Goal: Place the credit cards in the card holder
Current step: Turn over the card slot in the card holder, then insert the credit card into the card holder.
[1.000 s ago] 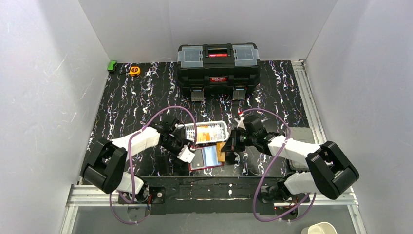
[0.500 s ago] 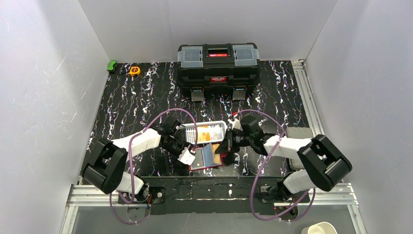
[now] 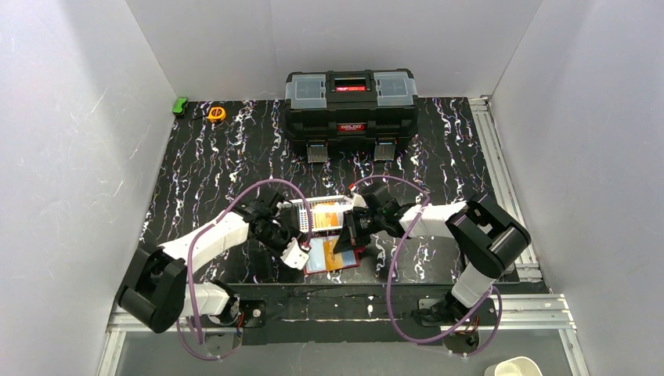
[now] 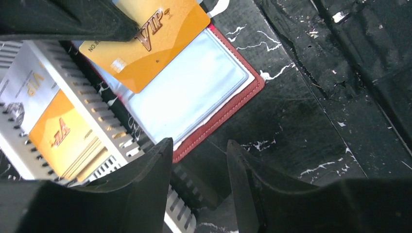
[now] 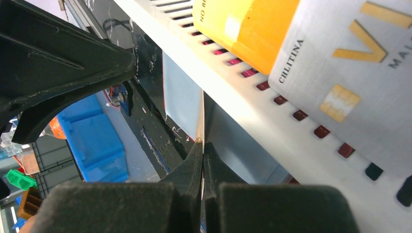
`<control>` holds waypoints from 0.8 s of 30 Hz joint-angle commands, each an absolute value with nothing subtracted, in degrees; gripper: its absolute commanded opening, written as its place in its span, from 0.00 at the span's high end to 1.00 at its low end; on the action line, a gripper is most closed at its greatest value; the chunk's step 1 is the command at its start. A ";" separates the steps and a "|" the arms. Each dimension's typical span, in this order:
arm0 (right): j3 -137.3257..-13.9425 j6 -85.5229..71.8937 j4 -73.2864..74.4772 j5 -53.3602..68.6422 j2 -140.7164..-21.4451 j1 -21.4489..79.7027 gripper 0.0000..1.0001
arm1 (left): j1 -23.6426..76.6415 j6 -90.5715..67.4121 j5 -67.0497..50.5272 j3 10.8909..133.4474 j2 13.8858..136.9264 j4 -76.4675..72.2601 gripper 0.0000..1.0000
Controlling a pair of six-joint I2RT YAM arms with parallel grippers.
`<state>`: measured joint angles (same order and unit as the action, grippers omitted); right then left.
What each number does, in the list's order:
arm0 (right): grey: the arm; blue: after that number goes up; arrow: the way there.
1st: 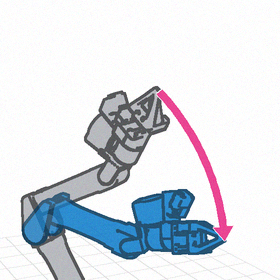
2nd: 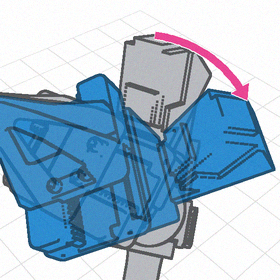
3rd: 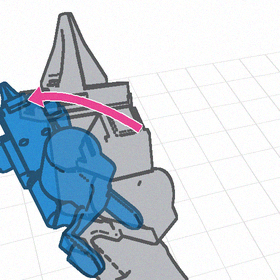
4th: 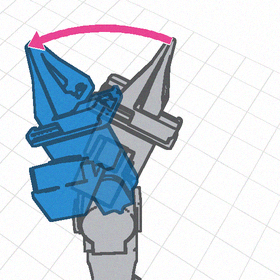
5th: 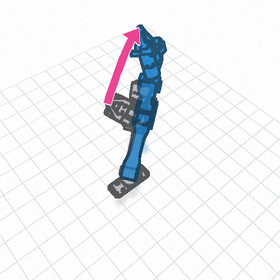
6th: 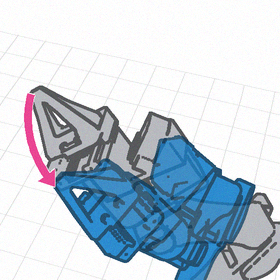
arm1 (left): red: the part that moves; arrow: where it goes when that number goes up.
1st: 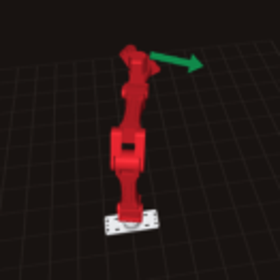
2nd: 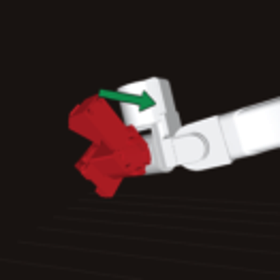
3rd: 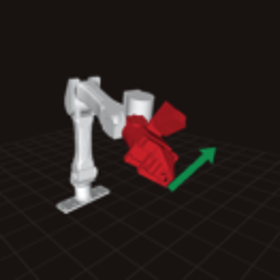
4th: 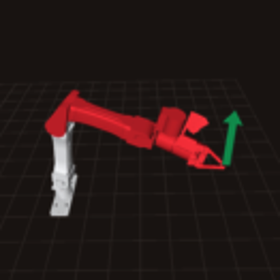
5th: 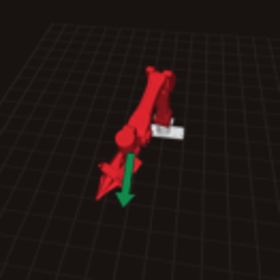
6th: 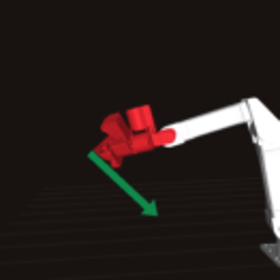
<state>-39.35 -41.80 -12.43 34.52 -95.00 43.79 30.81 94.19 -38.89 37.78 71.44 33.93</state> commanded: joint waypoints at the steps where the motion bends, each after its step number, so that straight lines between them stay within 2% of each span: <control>1: -41.11 -39.58 -10.58 34.00 -95.54 44.21 0.99 | 30.59 101.61 -44.34 39.30 76.41 36.04 0.56; 7: -40.70 -40.09 -12.93 35.76 -94.80 43.64 0.99 | 31.27 112.08 -45.31 38.76 79.49 35.62 0.56; 14: -35.93 -41.51 -16.56 34.42 -91.07 41.67 0.99 | 31.79 116.61 -44.42 38.67 81.99 35.11 0.57; 24: -29.06 -46.72 -29.20 31.93 -91.11 39.12 0.99 | 32.03 123.46 -42.98 37.35 83.11 36.19 0.64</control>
<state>-29.93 -44.93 -21.50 33.15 -90.50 39.75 31.68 117.91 -43.31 38.50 82.04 33.87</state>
